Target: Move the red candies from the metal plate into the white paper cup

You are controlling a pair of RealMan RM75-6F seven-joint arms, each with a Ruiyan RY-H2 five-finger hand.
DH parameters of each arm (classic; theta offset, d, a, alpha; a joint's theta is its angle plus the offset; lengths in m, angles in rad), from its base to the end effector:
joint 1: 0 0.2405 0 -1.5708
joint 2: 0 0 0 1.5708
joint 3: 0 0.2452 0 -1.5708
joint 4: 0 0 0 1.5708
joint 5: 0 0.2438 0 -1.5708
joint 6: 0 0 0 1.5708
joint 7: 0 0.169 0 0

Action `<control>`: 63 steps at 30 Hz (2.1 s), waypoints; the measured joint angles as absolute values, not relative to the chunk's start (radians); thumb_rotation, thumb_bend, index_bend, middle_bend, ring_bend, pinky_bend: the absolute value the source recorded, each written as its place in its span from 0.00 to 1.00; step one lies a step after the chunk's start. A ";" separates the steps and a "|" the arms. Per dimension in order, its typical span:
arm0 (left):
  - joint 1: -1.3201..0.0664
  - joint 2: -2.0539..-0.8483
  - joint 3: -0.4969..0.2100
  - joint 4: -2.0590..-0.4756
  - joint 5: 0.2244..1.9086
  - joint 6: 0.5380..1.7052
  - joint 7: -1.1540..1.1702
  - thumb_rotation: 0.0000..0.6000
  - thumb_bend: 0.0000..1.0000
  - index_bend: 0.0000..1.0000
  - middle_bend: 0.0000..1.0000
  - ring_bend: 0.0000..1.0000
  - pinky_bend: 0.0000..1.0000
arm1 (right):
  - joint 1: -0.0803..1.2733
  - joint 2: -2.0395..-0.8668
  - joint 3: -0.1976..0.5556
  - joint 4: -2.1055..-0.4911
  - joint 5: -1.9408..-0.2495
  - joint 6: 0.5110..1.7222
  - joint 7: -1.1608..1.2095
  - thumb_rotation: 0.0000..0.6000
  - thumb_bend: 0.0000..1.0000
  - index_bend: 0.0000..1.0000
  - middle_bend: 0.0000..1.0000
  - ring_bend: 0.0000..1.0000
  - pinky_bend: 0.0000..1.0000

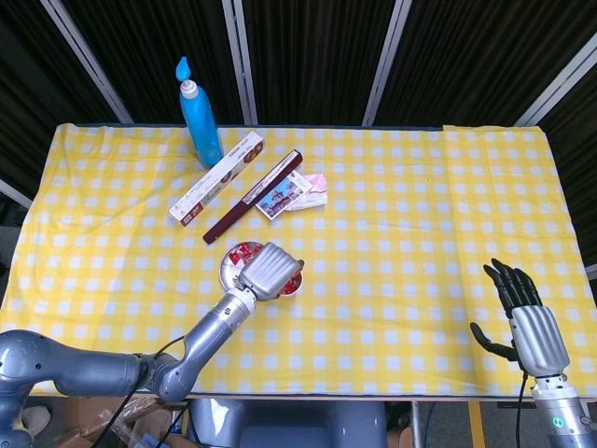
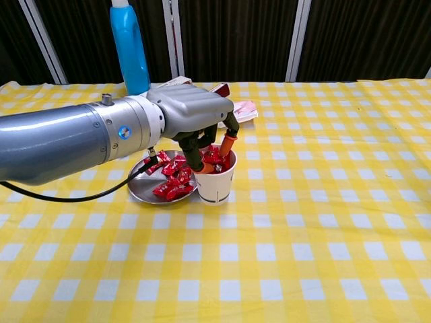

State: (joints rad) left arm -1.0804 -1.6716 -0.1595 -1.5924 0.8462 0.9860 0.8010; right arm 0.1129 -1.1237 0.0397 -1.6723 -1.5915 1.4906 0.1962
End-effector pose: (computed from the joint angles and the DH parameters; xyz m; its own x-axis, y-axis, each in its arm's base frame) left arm -0.0008 0.3370 -0.1092 0.6765 0.1361 0.7238 0.6240 -0.6278 -0.4652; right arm -0.2800 -0.2113 0.1094 0.1545 -0.0275 0.9876 -0.9804 -0.1276 0.1498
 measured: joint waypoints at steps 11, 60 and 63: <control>-1.051 -1.628 -0.191 -1.638 0.911 1.043 0.721 1.00 0.27 0.33 0.85 0.94 0.99 | 0.113 -1.126 0.039 -1.671 -1.591 1.488 0.193 1.00 0.39 0.00 0.00 0.00 0.00; -0.984 -1.673 -0.070 -1.469 0.731 0.981 0.815 1.00 0.27 0.37 0.89 0.94 0.99 | 0.115 -1.125 0.038 -1.676 -1.587 1.481 0.191 1.00 0.39 0.00 0.00 0.00 0.00; -0.986 -1.683 -0.077 -1.461 0.744 0.977 0.804 1.00 0.27 0.37 0.89 0.94 0.99 | 0.116 -1.125 0.038 -1.675 -1.586 1.480 0.190 1.00 0.39 0.00 0.00 0.00 0.00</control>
State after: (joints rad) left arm -0.9861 -1.6831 -0.0767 -1.4606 0.7441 0.9772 0.8041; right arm 0.1158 -1.1251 0.0383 -1.6753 -1.5863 1.4796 0.1905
